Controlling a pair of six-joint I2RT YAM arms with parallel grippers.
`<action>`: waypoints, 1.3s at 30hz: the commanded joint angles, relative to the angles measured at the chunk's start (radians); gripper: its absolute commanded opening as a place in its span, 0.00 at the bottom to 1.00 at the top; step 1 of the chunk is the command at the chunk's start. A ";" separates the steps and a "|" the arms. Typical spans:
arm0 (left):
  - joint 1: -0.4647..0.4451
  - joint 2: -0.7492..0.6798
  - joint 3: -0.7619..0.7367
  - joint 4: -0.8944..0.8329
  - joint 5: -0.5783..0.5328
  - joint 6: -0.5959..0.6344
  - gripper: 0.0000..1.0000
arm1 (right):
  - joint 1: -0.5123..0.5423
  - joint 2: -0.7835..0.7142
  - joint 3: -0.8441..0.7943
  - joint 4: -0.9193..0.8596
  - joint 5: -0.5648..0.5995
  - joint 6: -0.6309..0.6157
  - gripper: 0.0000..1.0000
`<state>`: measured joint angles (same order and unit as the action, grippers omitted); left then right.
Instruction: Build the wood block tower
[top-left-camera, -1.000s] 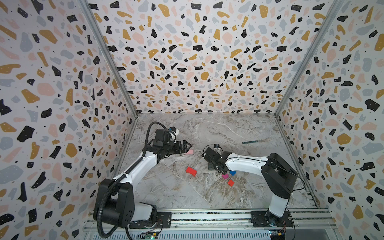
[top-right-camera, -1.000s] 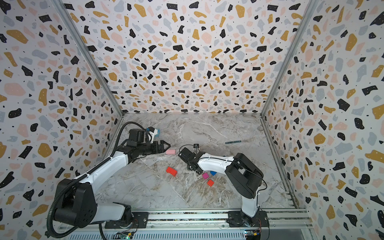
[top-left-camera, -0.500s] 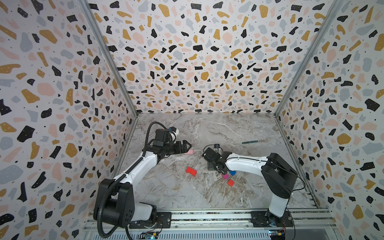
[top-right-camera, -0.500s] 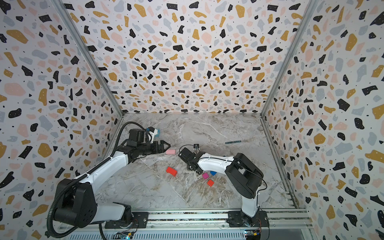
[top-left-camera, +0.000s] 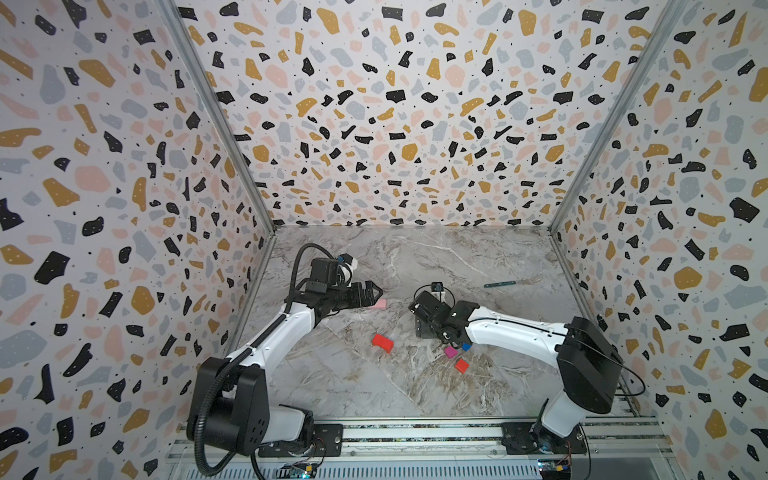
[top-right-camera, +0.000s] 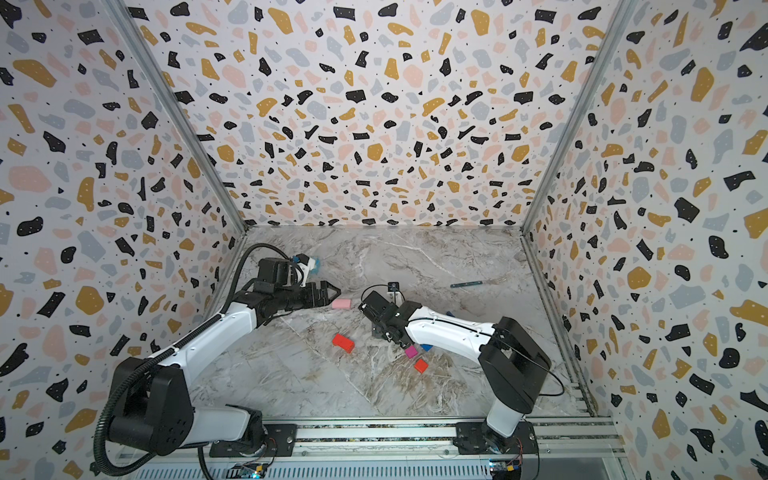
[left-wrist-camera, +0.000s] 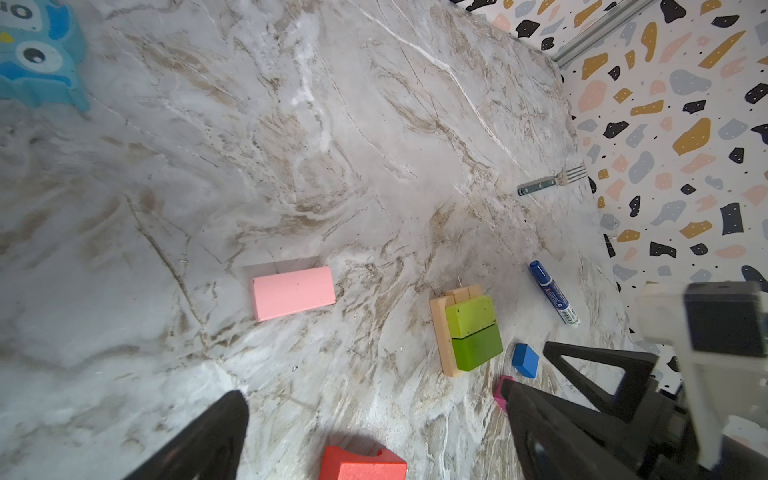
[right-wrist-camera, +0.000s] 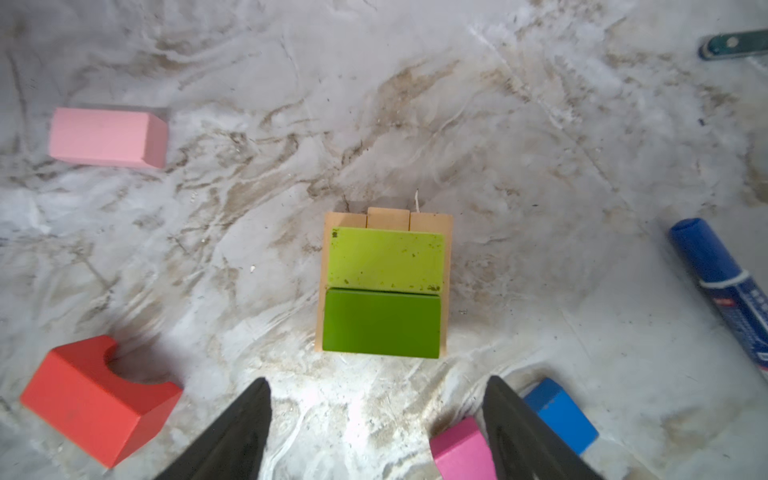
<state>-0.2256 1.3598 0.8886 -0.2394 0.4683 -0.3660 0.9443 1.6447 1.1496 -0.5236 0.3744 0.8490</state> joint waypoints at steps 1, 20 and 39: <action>-0.005 -0.003 0.000 -0.012 -0.008 0.019 0.98 | -0.023 -0.074 -0.015 -0.056 0.006 -0.039 0.83; -0.006 -0.004 -0.002 -0.021 0.004 0.021 0.98 | -0.134 -0.159 -0.184 0.021 -0.192 -0.215 0.95; -0.006 0.011 -0.001 -0.023 0.003 0.021 0.98 | -0.179 -0.101 -0.284 0.165 -0.284 -0.202 0.99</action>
<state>-0.2256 1.3663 0.8886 -0.2684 0.4660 -0.3588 0.7719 1.5379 0.8757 -0.3832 0.1001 0.6430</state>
